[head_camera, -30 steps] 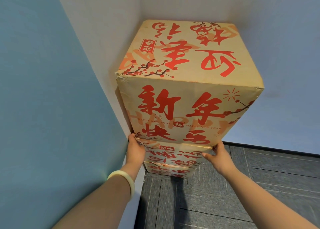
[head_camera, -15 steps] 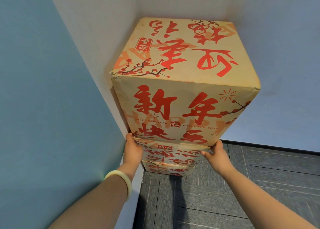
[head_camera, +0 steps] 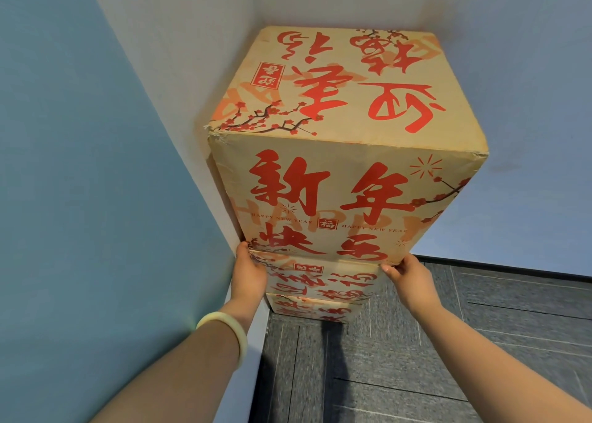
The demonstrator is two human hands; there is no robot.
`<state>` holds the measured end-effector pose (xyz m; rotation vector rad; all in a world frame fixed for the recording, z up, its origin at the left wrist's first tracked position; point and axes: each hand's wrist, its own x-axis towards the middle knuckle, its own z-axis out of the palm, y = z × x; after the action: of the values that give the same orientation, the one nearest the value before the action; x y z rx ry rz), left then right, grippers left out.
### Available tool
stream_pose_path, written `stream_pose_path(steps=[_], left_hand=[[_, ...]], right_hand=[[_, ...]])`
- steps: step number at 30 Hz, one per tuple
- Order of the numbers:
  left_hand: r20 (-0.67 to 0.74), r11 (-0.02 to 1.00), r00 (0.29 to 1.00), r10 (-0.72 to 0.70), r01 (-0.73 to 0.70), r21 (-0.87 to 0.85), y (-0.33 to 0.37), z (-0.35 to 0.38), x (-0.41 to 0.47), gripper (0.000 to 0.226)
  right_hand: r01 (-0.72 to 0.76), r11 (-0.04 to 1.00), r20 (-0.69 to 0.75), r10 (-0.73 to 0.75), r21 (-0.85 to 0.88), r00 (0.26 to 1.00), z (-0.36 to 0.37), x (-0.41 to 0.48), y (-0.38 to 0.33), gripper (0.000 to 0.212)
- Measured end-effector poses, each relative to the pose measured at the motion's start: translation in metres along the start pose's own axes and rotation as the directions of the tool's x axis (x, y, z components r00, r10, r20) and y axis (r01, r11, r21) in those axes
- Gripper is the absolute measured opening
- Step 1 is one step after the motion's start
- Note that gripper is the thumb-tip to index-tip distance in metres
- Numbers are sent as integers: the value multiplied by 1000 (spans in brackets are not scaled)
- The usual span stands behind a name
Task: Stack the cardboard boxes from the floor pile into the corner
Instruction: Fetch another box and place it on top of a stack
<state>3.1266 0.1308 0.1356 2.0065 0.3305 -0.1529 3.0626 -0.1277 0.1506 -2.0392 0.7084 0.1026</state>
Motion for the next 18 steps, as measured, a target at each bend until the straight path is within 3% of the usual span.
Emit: stream_pose_path(steps=[6,18], left_hand=[[7,1000,1000,-10,10,2,-4,2,3,26],[32,1000,999,4,-4,-13,-7,2,5,22]], right_hand=[[30,997,-40,-33,-66,999,-1,2,2,32],[6,1000,-19,-7,-29,1000,-5,6,2,34]])
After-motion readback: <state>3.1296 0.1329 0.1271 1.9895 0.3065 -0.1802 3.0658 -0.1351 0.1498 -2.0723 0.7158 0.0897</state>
